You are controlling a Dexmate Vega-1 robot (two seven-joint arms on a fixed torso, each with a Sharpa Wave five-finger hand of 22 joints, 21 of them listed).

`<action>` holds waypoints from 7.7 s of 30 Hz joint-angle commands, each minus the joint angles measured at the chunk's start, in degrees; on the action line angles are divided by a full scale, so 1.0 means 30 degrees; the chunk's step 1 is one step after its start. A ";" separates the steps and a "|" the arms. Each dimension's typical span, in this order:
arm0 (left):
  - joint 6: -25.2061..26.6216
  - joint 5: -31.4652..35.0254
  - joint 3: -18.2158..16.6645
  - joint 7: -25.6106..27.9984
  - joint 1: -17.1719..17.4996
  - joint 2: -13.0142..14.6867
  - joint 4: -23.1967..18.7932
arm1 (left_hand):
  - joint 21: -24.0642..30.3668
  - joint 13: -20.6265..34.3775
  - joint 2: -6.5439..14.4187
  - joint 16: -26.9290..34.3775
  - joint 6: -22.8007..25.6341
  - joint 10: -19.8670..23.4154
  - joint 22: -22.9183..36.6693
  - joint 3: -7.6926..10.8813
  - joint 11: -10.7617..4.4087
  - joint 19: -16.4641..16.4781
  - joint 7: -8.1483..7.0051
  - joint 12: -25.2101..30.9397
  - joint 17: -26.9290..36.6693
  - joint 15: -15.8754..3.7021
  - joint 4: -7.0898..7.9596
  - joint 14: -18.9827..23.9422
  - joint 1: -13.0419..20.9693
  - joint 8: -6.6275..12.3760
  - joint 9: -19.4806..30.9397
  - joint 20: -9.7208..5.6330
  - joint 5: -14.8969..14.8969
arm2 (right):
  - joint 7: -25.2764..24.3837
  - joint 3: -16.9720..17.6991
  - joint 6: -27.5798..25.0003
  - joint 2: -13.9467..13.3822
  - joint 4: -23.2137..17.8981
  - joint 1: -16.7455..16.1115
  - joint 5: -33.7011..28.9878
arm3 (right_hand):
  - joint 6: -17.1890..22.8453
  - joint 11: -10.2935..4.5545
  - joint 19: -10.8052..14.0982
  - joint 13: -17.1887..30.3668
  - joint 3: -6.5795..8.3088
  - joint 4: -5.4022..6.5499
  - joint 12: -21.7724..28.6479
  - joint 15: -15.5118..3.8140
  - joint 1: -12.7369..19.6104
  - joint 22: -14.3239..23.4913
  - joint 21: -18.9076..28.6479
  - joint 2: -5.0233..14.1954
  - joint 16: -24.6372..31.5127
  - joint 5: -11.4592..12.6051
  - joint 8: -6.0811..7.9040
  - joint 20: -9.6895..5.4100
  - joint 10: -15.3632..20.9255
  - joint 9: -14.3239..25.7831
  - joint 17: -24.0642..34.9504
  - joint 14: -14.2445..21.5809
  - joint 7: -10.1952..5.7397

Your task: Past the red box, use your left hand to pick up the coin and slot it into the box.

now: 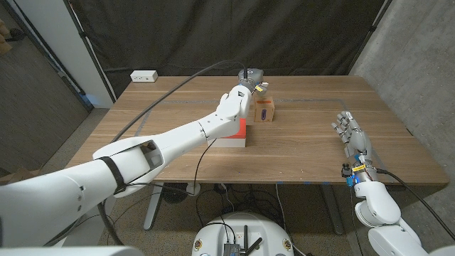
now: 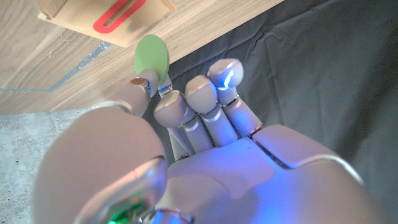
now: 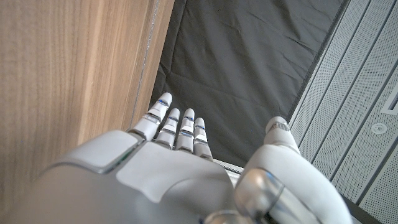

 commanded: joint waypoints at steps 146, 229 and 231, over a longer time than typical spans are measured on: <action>-0.1684 -0.1692 0.1346 0.0473 -0.0792 -0.1386 0.3573 | 0.0045 0.0166 0.0101 -0.0187 0.0451 -0.0129 0.0123 -0.0007 -0.0113 -0.0222 0.0410 -0.0361 0.0308 -0.0028 0.0035 -0.0023 0.0104 0.0033 0.0406 -0.1130 -0.0001 | -0.0083 -0.0167 0.0119 0.0182 0.0707 0.0031 0.0253 | 0.0435 0.0012 0.0058 0.0119 -0.0110 -0.0007 -0.0020 0.0100 0.0094 0.0061 0.0068 0.0187 0.0050 0.0034 0.0006 0.0125 0.0150 0.0114 -0.0004 0.0261 -0.0211; -0.6240 -0.9385 -1.0824 0.7256 1.0106 0.6573 -0.9194 | -0.3718 -0.4981 0.2107 -0.4855 -0.2842 -0.4536 -0.5290 -0.0515 0.0277 -0.3242 0.0378 -0.6736 -0.4448 -0.0227 0.0208 -0.5189 -0.3008 -0.0220 -0.0976 -0.0907 -0.0423 | -0.2122 -0.1436 -0.1207 0.0755 -0.1468 0.0559 -0.2919 | 0.0770 -0.0107 0.0235 0.0125 -0.0112 -0.0037 0.0009 0.0107 0.0226 0.0064 0.0117 0.0261 0.0099 0.0065 0.0060 0.0160 0.0343 0.0120 0.0017 0.0437 -0.0259; -0.6598 -0.9955 -1.1312 0.7287 1.0663 0.6826 -0.9497 | -0.4387 -0.5226 0.2636 -0.6383 -0.3181 -0.6074 -0.6576 -0.0329 0.0484 -0.4350 0.0384 -0.8292 -0.5446 -0.0218 0.0496 -0.6539 -0.3943 0.0019 -0.1078 -0.0311 -0.0391 | -0.2162 -0.1573 -0.1231 0.0812 -0.1415 0.0665 -0.2993 | 0.0783 -0.0093 0.0247 0.0125 -0.0113 -0.0038 0.0012 0.0112 0.0228 0.0064 0.0120 0.0260 0.0105 0.0065 0.0063 0.0145 0.0355 0.0121 0.0017 0.0454 -0.0276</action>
